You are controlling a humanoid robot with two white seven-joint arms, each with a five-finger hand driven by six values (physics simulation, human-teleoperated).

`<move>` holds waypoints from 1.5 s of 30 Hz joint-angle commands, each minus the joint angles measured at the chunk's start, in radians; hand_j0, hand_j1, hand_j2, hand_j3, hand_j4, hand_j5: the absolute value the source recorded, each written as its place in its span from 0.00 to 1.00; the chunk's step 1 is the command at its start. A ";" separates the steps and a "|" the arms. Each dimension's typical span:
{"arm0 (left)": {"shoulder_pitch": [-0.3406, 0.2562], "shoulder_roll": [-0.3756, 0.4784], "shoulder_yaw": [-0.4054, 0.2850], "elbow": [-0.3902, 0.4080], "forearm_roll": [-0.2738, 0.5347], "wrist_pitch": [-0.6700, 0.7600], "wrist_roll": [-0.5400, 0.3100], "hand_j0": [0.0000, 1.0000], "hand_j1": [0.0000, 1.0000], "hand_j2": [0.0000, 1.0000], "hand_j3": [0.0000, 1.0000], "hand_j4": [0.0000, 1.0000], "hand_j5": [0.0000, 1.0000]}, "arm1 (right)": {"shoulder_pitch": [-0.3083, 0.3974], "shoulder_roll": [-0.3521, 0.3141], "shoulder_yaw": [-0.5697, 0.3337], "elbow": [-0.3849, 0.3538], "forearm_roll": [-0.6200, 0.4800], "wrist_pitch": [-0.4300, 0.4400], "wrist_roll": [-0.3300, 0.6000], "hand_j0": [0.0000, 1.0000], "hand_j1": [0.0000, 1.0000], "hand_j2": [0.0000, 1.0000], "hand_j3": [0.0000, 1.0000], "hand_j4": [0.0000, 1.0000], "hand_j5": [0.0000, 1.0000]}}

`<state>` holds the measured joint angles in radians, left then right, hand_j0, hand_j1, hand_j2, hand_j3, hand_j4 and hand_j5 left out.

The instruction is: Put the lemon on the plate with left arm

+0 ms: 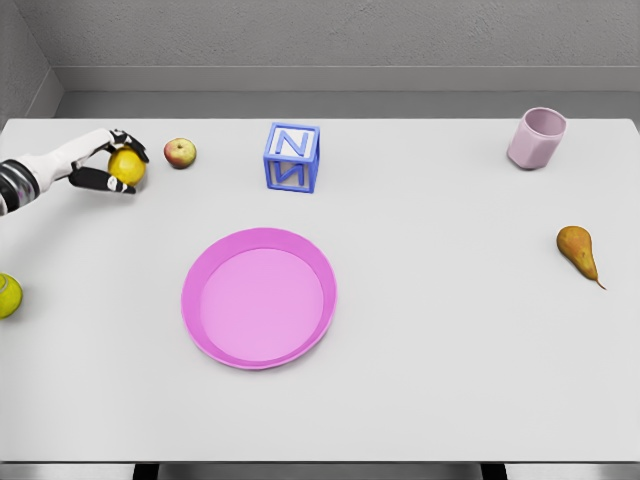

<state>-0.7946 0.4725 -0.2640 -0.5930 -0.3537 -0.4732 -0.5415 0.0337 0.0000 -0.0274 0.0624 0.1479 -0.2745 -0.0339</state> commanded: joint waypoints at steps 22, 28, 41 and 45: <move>0.133 0.048 0.060 -0.223 0.113 -0.019 0.000 0.45 0.45 0.45 0.45 0.45 0.45 | 0.000 0.000 0.000 0.000 -0.001 0.000 0.000 1.00 1.00 1.00 1.00 1.00 1.00; 0.169 0.049 0.075 -0.275 0.154 -0.031 -0.003 0.45 0.45 0.45 0.45 0.45 0.45 | 0.000 0.000 0.000 0.000 -0.001 0.000 0.000 1.00 1.00 1.00 1.00 1.00 1.00; 0.275 0.084 0.077 -0.452 0.249 -0.070 -0.006 0.44 0.44 0.44 0.44 0.44 0.44 | 0.000 0.000 0.000 0.000 0.001 0.000 0.000 1.00 1.00 1.00 1.00 1.00 1.00; 0.284 0.086 0.081 -0.473 0.252 -0.070 -0.006 0.43 0.43 0.43 0.43 0.43 0.43 | 0.000 0.000 0.000 -0.001 0.001 0.000 0.000 1.00 1.00 1.00 1.00 1.00 1.00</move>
<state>-0.5032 0.5553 -0.1849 -1.0476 -0.1143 -0.5450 -0.5483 0.0337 0.0000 -0.0274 0.0625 0.1487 -0.2745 -0.0338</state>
